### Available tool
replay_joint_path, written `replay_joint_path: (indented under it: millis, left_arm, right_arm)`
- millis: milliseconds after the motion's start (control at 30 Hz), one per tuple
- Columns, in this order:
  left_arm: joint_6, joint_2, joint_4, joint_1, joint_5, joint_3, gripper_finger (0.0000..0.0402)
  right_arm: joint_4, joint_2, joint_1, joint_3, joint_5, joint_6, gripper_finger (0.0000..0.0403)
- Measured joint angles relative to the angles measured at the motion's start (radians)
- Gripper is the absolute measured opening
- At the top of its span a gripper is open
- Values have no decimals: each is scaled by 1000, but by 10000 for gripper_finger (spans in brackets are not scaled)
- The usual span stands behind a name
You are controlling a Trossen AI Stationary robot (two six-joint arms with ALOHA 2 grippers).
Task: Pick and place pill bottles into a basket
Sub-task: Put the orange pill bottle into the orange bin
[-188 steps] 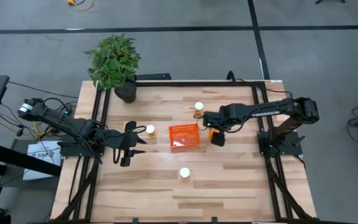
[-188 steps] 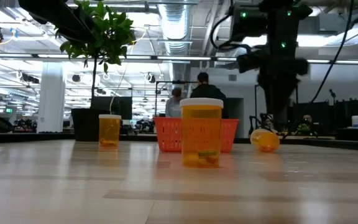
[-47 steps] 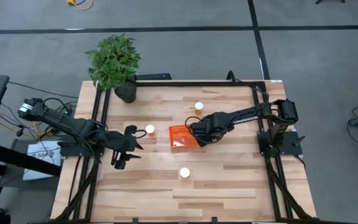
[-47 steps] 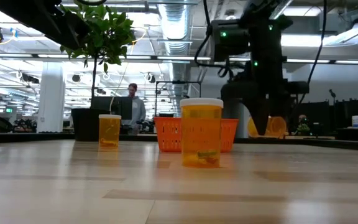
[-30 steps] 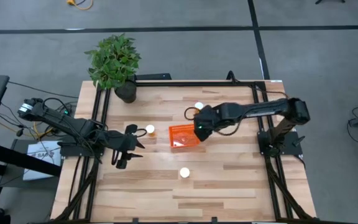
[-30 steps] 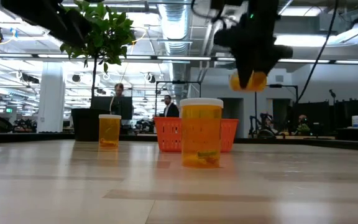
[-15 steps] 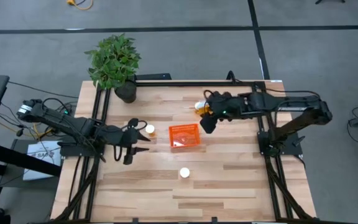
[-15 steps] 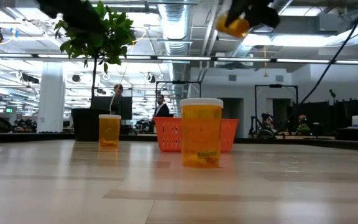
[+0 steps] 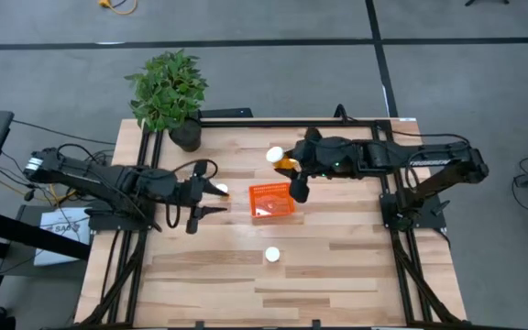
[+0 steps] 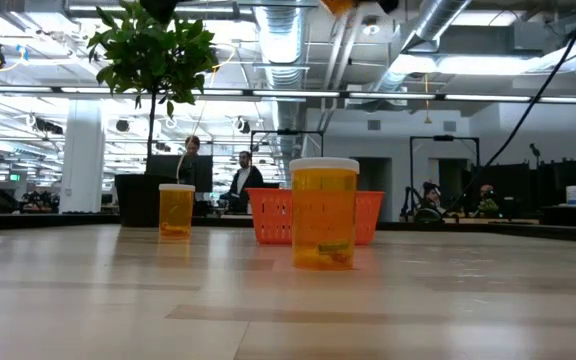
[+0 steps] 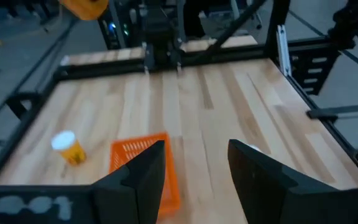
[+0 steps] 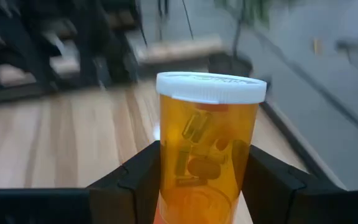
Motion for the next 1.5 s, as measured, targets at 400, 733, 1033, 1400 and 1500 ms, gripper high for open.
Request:
replay_joint_path:
  millis: [400, 733, 1033, 1400, 1500]
  left_arm:
    - [111, 100, 11, 45, -5, 190, 166]
    - [217, 284, -17, 69, -28, 399, 166]
    - [218, 325, -107, 113, -22, 472, 170]
    - [191, 325, -86, 128, -22, 472, 244]
    - [191, 325, -44, 129, -11, 472, 257]
  right_arm:
    - [182, 17, 44, -1, -14, -99, 184]
    - [247, 17, 86, -1, -14, -129, 186]
    - [248, 17, 124, -1, -14, -157, 187]
    - [248, 17, 124, -1, -14, -173, 186]
    - [248, 17, 124, -1, -14, -178, 188]
